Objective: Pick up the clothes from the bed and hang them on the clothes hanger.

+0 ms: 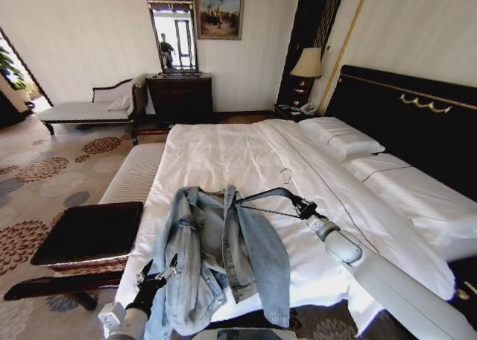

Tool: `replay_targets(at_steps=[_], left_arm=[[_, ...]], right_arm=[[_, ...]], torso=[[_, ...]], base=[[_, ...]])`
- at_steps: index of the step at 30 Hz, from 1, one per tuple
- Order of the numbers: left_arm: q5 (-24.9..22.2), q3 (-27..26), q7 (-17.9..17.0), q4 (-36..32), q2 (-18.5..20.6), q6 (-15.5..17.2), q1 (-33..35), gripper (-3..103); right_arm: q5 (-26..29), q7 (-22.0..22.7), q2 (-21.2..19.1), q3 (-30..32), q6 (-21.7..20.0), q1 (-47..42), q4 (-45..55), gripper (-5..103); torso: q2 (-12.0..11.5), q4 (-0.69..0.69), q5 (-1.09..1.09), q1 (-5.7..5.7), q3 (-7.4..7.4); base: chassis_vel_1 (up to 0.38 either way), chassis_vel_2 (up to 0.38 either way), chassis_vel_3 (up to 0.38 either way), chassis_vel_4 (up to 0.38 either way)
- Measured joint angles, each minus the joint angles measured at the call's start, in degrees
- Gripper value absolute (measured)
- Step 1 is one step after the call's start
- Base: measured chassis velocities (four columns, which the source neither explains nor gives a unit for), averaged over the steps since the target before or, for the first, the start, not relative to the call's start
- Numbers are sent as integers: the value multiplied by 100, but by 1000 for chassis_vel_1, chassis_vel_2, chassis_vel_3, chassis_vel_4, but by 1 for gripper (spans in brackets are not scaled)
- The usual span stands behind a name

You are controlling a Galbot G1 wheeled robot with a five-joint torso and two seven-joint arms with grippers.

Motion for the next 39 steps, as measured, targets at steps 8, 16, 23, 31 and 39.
replay_targets(at_steps=[8, 16, 23, 31, 39], left_arm=[[-292, 23, -309, -36, 270, 520, -606, 100], [-1424, 131, -1203, 344, 1027, 1101, -2213, 100], [-2763, 312, -1417, 1113, 1446, 1326, -3382, 100], [-3050, 923, -1439, 2361, 1391, 1337, -4715, 99], [-3029, 1610, -1236, 3641, 1183, 1271, -5762, 98]], right_arm=[[22, 10, 108, 60, -21, -102, 129, 21], [7, 10, 237, 73, -21, -179, 128, 21], [101, 3, 270, -309, -52, 246, -4, 21], [228, -1, 310, -805, -126, 645, -110, 21], [261, 0, 305, -732, -142, 585, -160, 21]], torso=[[-1, -3, 9, 1, 2], [-1, -2, 4, 1, 1], [-1, -5, 4, 2, 2], [-1, -4, 4, 2, 2], [-2, -3, 7, 2, 2]], base=[[-32, -23, 13, 13], [-7, 0, 3, 1], [0, 0, 0, 0], [0, 0, 0, 0], [0, 0, 0, 0]])
